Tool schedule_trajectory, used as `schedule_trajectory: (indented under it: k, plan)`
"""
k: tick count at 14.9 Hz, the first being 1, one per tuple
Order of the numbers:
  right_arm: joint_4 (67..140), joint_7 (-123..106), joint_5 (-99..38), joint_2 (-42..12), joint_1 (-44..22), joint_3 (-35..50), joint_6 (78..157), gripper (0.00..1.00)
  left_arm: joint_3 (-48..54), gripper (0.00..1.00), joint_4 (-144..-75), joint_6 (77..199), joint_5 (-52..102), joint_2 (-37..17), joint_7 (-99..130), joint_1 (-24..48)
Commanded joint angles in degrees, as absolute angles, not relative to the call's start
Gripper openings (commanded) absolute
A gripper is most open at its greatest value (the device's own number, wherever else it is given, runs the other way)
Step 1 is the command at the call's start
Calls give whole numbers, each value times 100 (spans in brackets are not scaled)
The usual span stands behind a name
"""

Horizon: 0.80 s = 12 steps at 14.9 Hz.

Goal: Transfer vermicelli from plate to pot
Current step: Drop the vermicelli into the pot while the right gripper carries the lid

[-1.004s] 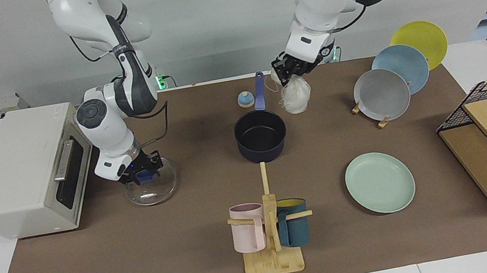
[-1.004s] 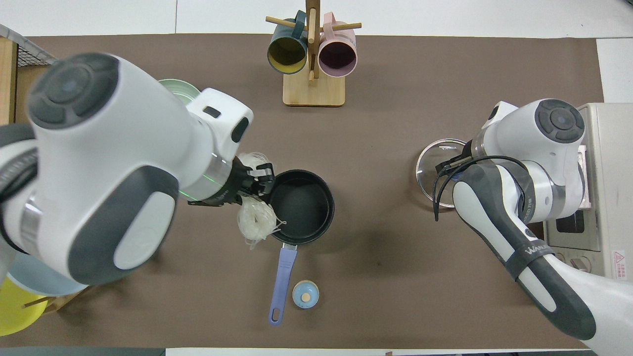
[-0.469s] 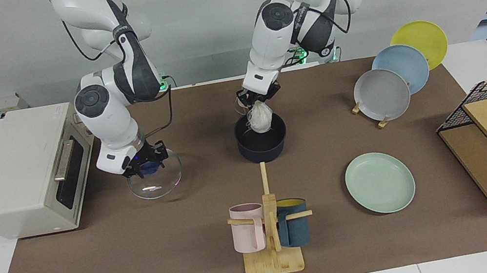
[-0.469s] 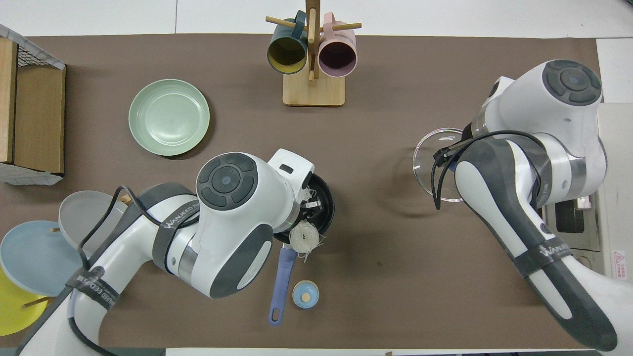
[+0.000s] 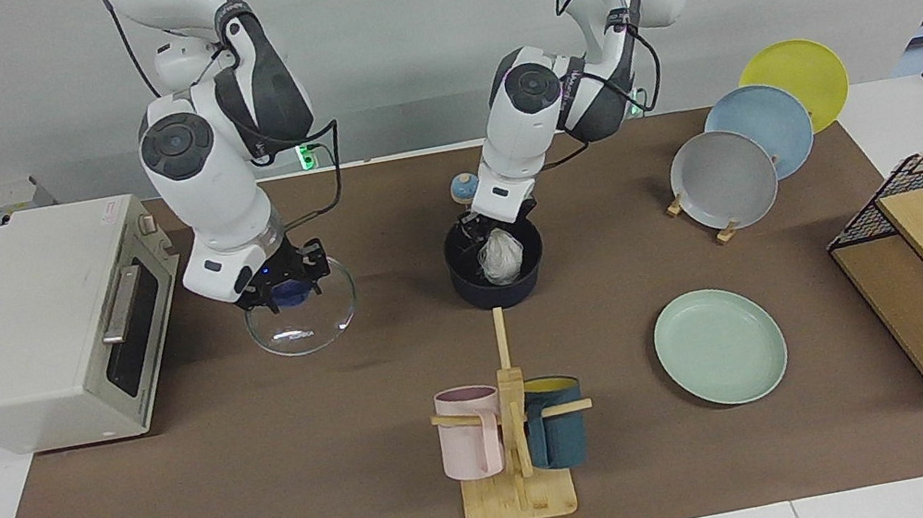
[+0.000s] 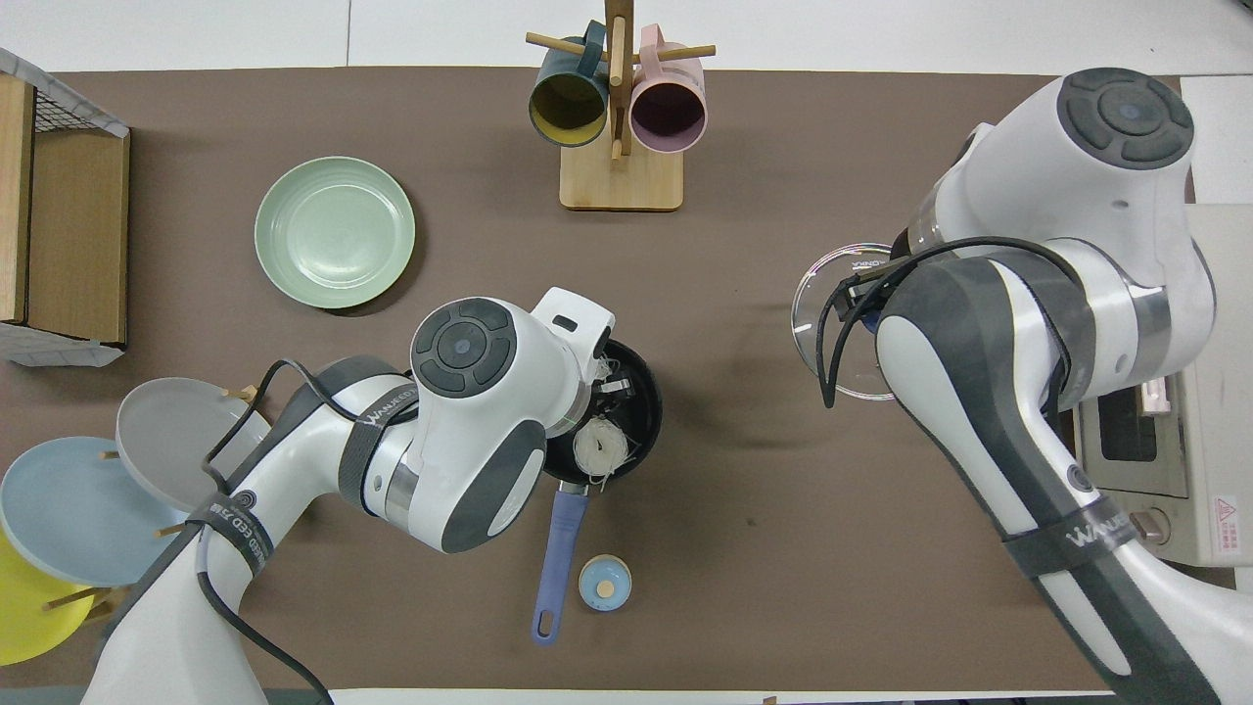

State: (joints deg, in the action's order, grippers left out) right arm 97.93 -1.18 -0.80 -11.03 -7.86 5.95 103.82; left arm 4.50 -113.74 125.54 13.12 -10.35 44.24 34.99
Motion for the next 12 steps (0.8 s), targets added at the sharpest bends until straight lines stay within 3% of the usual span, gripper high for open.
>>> schedule_trajectory:
  k: [1,2,3,9,12]
  plan:
    - [9650,44,-141,-1160,-809,624,10266,14,404,0,-11531,12762,1415,-976,4123,3489]
    - [9659,44,-141,-1160,-809,624,10274,4,396,53,-11514,12701,1406,-976,3835,3481]
    - [9703,35,-149,-1160,-791,624,10309,0,369,100,-11496,12683,1389,-958,3745,3480]
    - [9712,157,-149,-1160,-826,650,10406,0,308,100,-10733,10876,1318,-300,2938,2560]
    - [9668,1183,-149,-1178,-1325,650,10651,0,308,100,-10504,10066,952,314,2034,1769]
